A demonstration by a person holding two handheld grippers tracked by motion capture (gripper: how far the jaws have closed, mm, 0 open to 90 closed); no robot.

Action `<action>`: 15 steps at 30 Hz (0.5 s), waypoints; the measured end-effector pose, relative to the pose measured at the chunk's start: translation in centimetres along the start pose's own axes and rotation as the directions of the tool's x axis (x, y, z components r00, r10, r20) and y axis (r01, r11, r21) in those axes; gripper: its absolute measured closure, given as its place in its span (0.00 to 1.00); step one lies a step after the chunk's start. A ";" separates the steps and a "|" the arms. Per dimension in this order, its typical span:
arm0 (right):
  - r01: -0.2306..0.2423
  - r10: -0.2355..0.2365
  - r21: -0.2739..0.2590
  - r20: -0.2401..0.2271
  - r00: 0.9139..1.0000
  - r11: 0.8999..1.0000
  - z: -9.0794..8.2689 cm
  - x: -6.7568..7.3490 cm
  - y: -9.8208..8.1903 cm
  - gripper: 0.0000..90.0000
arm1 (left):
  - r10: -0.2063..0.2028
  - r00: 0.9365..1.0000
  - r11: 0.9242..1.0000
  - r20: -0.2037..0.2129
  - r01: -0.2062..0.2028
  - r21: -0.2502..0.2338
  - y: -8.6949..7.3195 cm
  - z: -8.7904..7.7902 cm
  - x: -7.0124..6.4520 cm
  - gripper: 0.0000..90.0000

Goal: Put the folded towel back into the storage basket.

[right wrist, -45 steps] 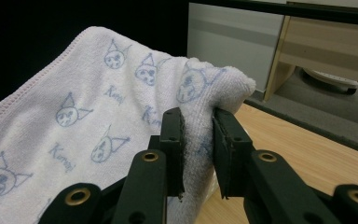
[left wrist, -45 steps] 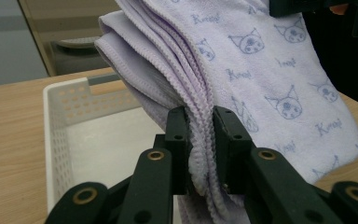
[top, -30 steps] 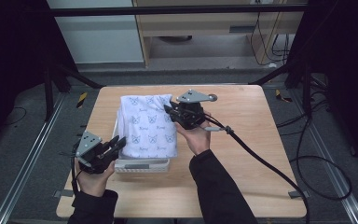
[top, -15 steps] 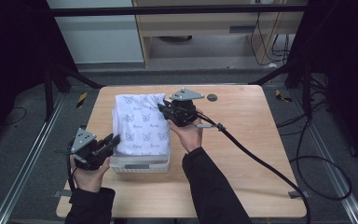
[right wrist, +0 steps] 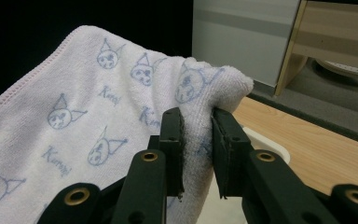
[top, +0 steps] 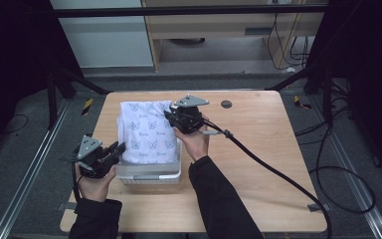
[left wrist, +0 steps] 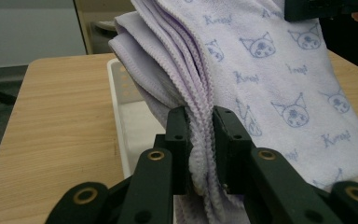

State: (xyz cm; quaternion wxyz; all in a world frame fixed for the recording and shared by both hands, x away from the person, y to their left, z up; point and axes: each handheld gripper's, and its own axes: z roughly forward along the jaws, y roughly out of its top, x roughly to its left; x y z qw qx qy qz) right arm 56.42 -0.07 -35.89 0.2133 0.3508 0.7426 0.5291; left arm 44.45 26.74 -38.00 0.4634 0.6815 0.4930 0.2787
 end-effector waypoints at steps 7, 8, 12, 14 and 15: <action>0.003 -0.003 0.019 0.017 1.000 1.000 0.9 0.1 -0.7 0.84 | 0.010 1.000 0.999 -0.016 -0.010 0.031 -0.5 1.0 0.4 0.84; 0.003 -0.003 0.019 0.017 1.000 1.000 0.9 0.1 -0.7 0.84 | 0.010 1.000 0.999 -0.016 -0.010 0.031 -0.5 1.0 0.4 0.84; 0.011 -0.012 0.035 0.025 1.000 0.999 1.4 0.2 -1.2 0.84 | 0.008 1.000 0.998 -0.021 -0.006 0.057 -1.0 1.5 0.5 0.84; 0.014 -0.015 0.044 0.030 0.999 0.999 1.7 0.2 -1.5 0.84 | 0.011 1.000 0.998 -0.023 -0.009 0.068 -1.1 1.7 0.5 0.84; 0.019 -0.021 0.051 0.034 0.999 0.999 1.8 0.3 -1.7 0.84 | 0.013 1.000 0.997 -0.024 -0.011 0.075 -1.3 1.9 0.4 0.84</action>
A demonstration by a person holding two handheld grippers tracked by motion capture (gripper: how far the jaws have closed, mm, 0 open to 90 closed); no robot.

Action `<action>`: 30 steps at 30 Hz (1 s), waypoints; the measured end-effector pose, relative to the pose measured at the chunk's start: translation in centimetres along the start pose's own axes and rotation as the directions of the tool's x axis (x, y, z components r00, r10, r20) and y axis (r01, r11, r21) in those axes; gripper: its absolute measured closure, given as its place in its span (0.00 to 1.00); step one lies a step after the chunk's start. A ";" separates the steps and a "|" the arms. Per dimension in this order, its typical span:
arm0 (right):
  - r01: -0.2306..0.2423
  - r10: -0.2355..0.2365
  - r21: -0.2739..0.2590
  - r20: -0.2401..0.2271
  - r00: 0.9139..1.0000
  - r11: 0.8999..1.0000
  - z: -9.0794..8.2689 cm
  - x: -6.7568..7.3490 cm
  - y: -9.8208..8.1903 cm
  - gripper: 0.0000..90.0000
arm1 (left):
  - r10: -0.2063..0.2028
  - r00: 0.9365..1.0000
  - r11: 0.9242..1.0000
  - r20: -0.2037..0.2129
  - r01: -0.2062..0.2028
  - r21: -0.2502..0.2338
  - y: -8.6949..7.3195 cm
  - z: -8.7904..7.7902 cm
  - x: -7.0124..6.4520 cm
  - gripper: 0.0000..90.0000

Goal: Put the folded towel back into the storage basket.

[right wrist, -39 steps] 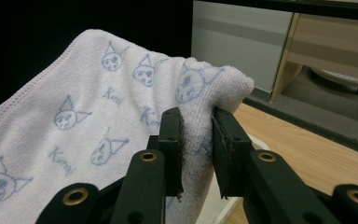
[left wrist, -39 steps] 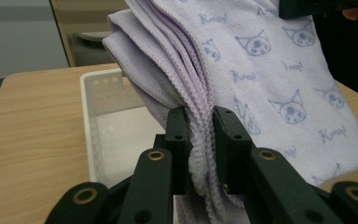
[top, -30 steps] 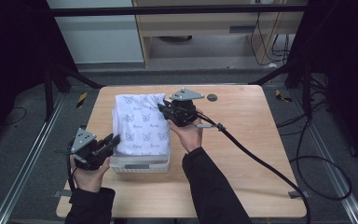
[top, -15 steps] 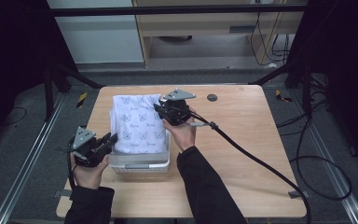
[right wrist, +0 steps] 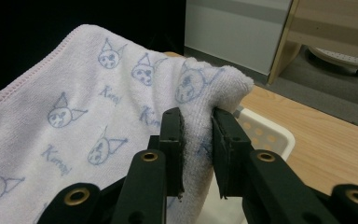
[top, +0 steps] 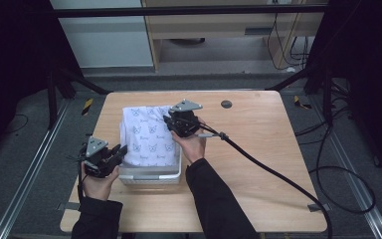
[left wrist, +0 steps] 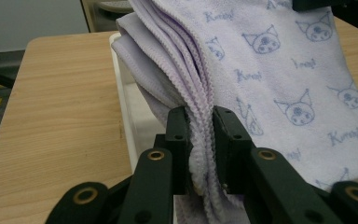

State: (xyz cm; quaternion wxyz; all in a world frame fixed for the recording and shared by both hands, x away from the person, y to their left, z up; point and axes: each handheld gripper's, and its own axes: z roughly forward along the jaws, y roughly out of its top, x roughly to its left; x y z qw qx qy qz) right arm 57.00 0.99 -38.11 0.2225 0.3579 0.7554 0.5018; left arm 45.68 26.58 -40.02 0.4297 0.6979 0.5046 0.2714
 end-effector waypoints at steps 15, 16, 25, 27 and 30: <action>-0.008 0.007 0.047 0.028 1.000 0.999 1.2 -0.2 -2.0 0.83 | 0.023 1.000 0.998 -0.009 -0.022 0.057 -1.0 1.6 -0.3 0.84; -0.010 0.009 0.050 0.028 1.000 0.999 1.3 -0.2 -2.2 0.83 | 0.022 1.000 0.998 -0.011 -0.022 0.065 -1.1 1.8 -0.3 0.84; -0.013 0.010 0.070 0.040 0.999 0.997 1.7 -0.5 -3.1 0.83 | 0.035 0.999 0.995 -0.018 -0.033 0.091 -1.6 2.7 -0.5 0.84; -0.014 0.010 0.075 0.041 0.999 0.997 1.9 -0.5 -3.2 0.82 | 0.032 0.999 0.995 -0.021 -0.030 0.093 -1.6 2.8 -0.5 0.84; -0.008 0.004 0.081 0.044 0.999 0.997 2.1 -0.5 -3.4 0.82 | 0.037 0.999 0.994 -0.027 -0.034 0.106 -1.8 3.0 -0.4 0.84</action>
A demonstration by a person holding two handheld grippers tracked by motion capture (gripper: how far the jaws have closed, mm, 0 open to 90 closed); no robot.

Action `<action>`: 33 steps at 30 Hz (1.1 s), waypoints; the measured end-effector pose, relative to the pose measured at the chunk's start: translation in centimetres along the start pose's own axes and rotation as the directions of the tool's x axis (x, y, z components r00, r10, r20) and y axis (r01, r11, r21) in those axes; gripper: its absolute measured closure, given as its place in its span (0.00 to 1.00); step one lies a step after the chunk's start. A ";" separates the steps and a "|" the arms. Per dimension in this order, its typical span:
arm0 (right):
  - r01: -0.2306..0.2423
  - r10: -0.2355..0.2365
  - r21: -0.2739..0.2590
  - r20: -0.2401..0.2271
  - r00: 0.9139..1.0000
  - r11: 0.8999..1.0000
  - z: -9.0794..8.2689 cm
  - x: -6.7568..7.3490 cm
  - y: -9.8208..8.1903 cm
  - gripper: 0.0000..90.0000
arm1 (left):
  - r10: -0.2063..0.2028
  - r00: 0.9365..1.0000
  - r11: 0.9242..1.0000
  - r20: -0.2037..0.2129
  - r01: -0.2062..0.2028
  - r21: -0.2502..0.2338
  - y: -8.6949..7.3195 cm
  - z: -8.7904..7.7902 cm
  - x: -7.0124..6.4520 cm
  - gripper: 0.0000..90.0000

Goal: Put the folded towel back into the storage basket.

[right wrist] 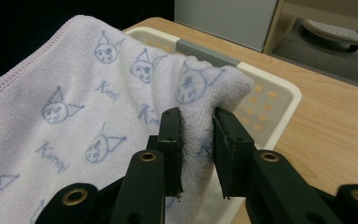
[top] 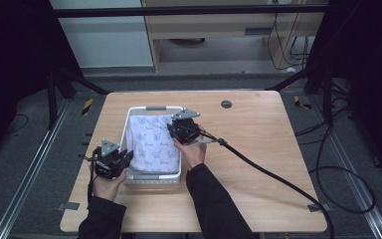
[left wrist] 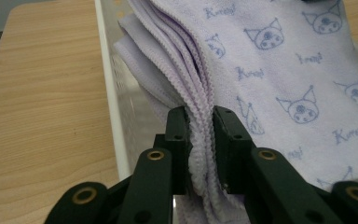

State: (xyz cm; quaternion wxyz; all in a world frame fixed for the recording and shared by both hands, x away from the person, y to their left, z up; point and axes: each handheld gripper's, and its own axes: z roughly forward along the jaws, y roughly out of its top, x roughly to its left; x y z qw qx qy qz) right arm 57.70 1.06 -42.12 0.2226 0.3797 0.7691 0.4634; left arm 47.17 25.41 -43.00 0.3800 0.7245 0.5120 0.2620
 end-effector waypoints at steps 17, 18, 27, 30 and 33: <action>0.025 -0.025 0.015 0.026 0.999 1.000 0.1 -0.3 -0.1 0.74 | -0.024 0.999 0.999 -0.035 0.023 -0.028 0.2 -0.5 0.2 0.70; 0.022 -0.022 0.006 0.021 1.000 1.000 -0.2 -0.3 0.0 0.71 | -0.028 0.999 0.999 -0.033 0.027 -0.035 0.2 -0.6 0.2 0.69; 0.022 -0.022 -0.012 0.017 1.000 1.000 -1.8 -0.7 0.2 0.52 | -0.015 1.000 0.998 -0.021 0.014 -0.057 0.3 -1.1 0.0 0.62; 0.018 -0.017 -0.023 0.026 1.000 1.000 -2.9 -1.1 0.2 0.37 | -0.006 1.000 0.998 -0.009 0.006 -0.067 0.3 -1.4 -0.3 0.59; 0.026 -0.025 -0.032 0.033 0.999 0.999 -4.0 -1.3 -0.1 0.31 | 0.001 1.000 0.997 -0.005 -0.001 -0.071 0.3 -1.5 -0.4 0.57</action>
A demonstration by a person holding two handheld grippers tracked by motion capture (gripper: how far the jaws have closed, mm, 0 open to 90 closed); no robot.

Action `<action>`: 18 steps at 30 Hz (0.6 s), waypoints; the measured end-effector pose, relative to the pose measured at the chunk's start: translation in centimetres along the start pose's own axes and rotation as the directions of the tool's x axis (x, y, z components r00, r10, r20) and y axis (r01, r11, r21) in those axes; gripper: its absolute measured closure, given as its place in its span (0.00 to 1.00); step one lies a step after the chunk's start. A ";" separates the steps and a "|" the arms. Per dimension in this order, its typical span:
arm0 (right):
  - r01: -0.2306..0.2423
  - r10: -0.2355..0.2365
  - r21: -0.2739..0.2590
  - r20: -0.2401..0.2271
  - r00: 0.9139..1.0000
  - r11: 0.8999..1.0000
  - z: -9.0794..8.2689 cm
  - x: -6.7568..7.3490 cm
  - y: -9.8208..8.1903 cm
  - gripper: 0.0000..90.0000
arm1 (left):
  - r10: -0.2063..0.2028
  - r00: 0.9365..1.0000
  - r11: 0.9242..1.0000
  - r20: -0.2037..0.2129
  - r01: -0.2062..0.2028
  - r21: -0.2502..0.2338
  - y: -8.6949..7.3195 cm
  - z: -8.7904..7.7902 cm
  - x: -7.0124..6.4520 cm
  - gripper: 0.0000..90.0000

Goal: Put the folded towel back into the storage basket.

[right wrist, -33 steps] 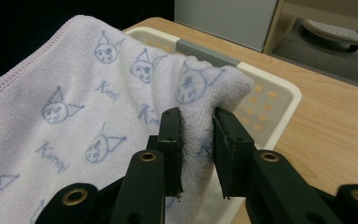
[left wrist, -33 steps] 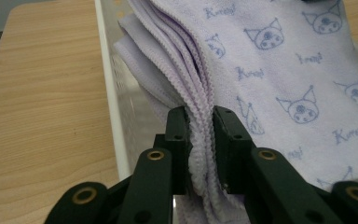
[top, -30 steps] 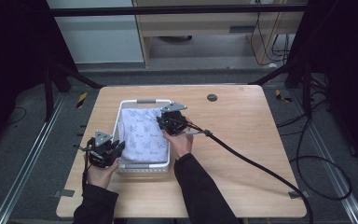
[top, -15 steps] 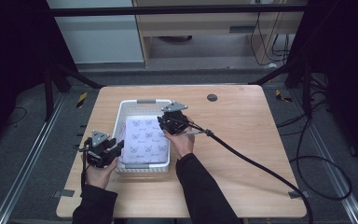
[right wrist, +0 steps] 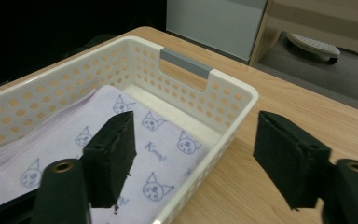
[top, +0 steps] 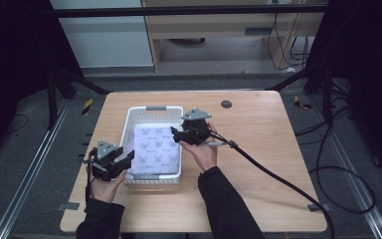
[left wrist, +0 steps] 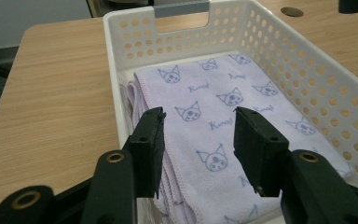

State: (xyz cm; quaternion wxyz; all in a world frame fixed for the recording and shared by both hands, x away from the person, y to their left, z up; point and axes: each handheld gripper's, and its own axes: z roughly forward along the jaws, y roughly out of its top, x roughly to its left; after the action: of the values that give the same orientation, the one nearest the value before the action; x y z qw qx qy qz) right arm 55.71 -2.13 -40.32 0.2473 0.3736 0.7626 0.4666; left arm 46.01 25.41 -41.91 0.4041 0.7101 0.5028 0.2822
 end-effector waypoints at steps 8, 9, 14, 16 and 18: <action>0.014 -0.014 -0.010 0.018 1.000 1.000 -2.9 -1.1 -1.5 0.18 | 0.023 1.000 1.000 0.015 -0.023 -0.008 -0.1 -0.4 -0.4 0.51; 0.015 -0.015 -0.012 0.021 1.000 1.000 -3.2 -1.2 -1.8 0.17 | 0.026 1.000 1.000 0.015 -0.025 -0.008 -0.1 -0.4 -0.5 0.50; -0.007 0.008 -0.026 0.028 1.000 1.000 -5.2 -2.5 -3.0 0.15 | 0.032 0.999 0.999 0.016 -0.032 -0.007 -0.2 -0.5 -0.6 0.46; -0.017 0.018 -0.029 0.033 0.999 0.999 -6.0 -2.9 -3.5 0.14 | 0.031 0.999 0.999 0.018 -0.031 -0.011 -0.3 -0.6 -0.6 0.44; -0.022 0.024 -0.034 0.040 0.999 0.999 -6.9 -3.4 -4.2 0.13 | 0.038 0.999 0.999 0.022 -0.038 -0.014 -0.4 -0.7 -0.6 0.43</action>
State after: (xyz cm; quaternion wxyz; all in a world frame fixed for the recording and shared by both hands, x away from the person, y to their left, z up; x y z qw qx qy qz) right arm 51.33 -9.73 -40.89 0.2636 0.3874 0.7451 0.4746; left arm 45.03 25.09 -41.89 0.4093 0.7197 0.4828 0.2854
